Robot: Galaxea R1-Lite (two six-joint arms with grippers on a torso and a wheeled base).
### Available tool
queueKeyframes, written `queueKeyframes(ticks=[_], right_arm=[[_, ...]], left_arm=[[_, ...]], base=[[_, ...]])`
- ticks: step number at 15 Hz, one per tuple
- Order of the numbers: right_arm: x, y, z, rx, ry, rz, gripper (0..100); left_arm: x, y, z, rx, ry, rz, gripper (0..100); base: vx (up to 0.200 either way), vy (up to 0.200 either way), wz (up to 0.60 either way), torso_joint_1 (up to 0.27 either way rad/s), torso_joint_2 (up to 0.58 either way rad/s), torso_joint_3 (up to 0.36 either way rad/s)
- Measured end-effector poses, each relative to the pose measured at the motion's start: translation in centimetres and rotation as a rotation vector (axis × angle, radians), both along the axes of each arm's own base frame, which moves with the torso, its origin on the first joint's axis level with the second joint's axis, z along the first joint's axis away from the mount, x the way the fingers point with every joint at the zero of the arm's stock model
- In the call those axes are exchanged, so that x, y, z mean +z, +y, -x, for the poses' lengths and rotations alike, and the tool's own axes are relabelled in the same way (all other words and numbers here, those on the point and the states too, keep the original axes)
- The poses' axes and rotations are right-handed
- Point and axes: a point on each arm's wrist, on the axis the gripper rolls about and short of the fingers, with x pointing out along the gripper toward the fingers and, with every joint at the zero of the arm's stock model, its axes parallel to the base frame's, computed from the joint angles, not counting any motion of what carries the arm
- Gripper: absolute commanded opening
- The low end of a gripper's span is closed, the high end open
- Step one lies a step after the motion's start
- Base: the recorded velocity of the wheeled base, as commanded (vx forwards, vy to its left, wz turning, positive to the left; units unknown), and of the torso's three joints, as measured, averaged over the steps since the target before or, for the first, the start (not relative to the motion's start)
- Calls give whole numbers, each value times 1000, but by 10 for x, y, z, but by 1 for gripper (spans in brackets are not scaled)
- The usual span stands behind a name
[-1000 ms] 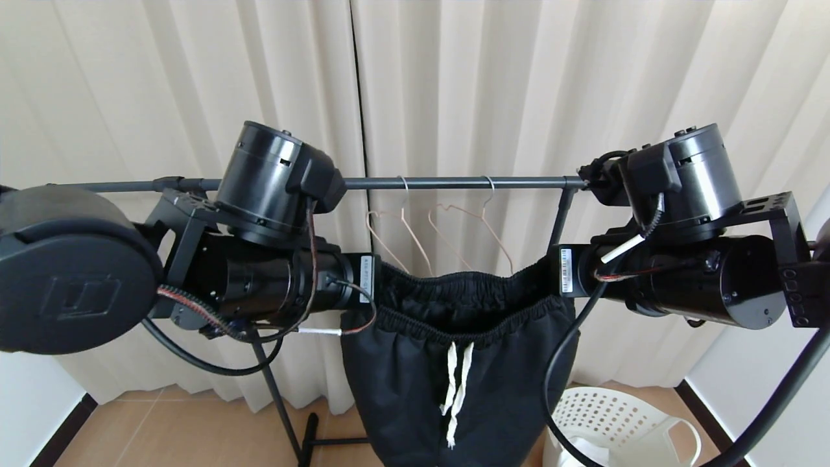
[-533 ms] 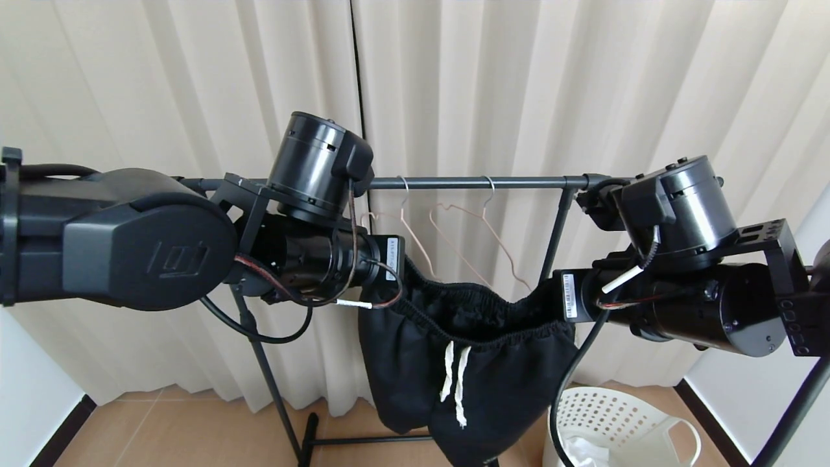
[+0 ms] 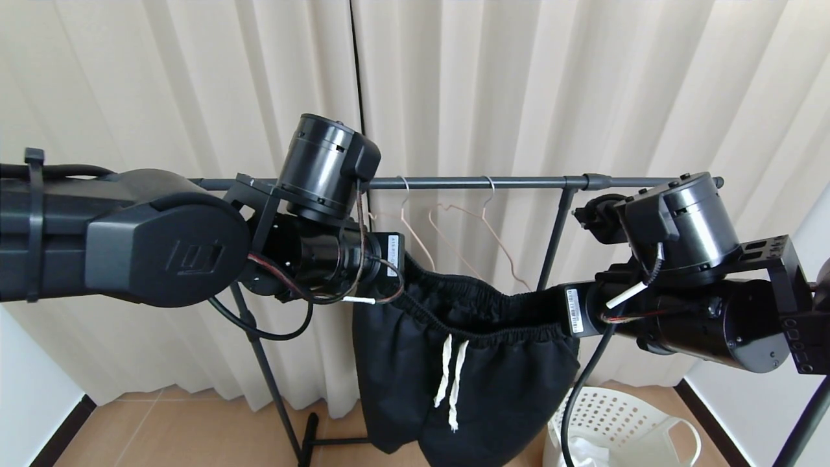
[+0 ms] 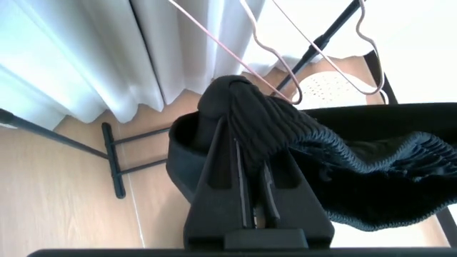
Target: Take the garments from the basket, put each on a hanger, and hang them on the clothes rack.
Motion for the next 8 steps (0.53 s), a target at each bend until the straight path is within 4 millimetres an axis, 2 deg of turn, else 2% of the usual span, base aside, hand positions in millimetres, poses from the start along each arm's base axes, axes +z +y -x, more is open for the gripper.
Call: queueKeyframes(ticks=[1,6,8], right_arm=[[0,0,0,1,1,2,100],[-16,-4,5,98,25,133,100],[-29,-6,10,222,12,180,100]], left_arm=[[0,0,0,0,-1,1,0],[13,-4,0,-3,-39,25,0],[25,-8,1,-7,-71,45,0]], base=[[0,0,0,0,0,0],[0,0,0,0,0,0],[0,0,0,0,0,0]])
